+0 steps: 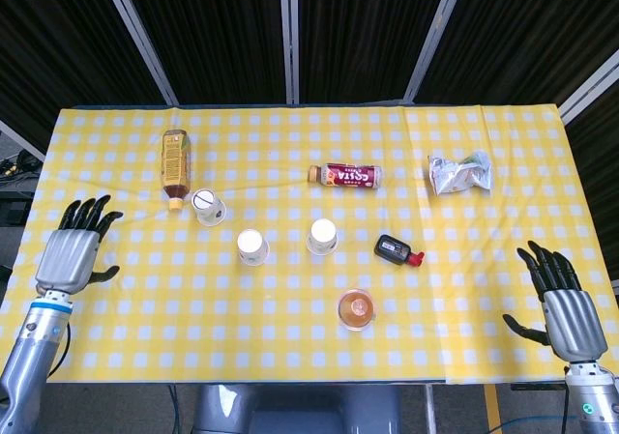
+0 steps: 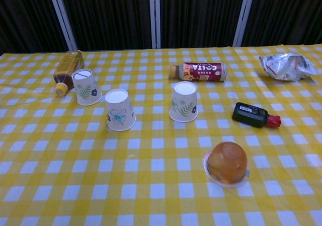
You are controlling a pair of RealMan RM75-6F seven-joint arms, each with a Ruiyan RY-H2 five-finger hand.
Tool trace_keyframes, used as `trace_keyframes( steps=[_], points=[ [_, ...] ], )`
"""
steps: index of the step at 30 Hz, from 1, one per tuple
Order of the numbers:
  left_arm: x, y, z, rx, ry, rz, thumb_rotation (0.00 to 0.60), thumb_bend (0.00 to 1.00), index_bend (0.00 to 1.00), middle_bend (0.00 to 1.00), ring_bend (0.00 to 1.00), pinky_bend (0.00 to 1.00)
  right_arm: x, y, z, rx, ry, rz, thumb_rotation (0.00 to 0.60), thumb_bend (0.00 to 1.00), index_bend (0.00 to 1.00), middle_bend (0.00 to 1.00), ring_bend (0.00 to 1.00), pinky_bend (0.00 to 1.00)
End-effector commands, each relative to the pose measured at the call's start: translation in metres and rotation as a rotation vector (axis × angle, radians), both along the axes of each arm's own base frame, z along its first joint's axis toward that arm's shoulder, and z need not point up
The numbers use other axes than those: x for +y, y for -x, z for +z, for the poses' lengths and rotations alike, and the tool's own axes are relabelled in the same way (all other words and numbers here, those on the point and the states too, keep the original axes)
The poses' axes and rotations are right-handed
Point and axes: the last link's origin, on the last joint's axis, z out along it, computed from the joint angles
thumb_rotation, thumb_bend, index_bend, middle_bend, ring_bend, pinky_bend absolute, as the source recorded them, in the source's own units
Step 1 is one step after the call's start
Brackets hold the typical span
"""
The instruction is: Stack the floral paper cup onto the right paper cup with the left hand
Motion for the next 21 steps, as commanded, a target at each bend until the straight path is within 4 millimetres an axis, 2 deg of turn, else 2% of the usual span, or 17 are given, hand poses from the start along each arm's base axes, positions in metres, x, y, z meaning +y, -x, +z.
trace_keyframes(
  steps=[1, 5, 8, 10, 17, 21],
  points=[
    [0.03, -0.017, -0.007, 0.027, 0.035, -0.015, 0.6, 0.21, 0.2, 0.0, 0.0, 0.0, -0.001, 0.002, 0.002, -0.005, 0.004, -0.007, 0.6, 0.06, 0.05, 0.0, 0.0, 0.0],
    [0.06, -0.033, -0.016, 0.02, 0.084, -0.004, 0.6, 0.23, 0.2, 0.0, 0.0, 0.0, -0.002, 0.003, 0.006, -0.017, 0.014, -0.012, 0.6, 0.06, 0.05, 0.0, 0.0, 0.0],
    [0.078, -0.042, -0.023, 0.032, 0.122, 0.005, 0.6, 0.31, 0.19, 0.0, 0.0, 0.0, -0.003, 0.005, 0.009, -0.025, 0.016, -0.018, 0.6, 0.06, 0.05, 0.0, 0.0, 0.0],
    [0.087, -0.049, -0.028, 0.047, 0.143, 0.003, 0.6, 0.33, 0.19, 0.0, 0.0, 0.0, -0.004, 0.007, 0.011, -0.028, 0.015, -0.027, 0.6, 0.06, 0.05, 0.0, 0.0, 0.0],
    [0.108, -0.065, -0.044, 0.074, 0.182, 0.012, 0.6, 0.33, 0.24, 0.0, 0.0, 0.0, -0.006, 0.012, 0.015, -0.041, 0.019, -0.047, 0.6, 0.06, 0.05, 0.0, 0.0, 0.0],
    [0.121, -0.072, -0.053, 0.078, 0.197, 0.026, 0.6, 0.27, 0.26, 0.0, 0.0, 0.0, -0.007, 0.013, 0.018, -0.05, 0.029, -0.052, 0.6, 0.06, 0.05, 0.0, 0.0, 0.0]
  ],
)
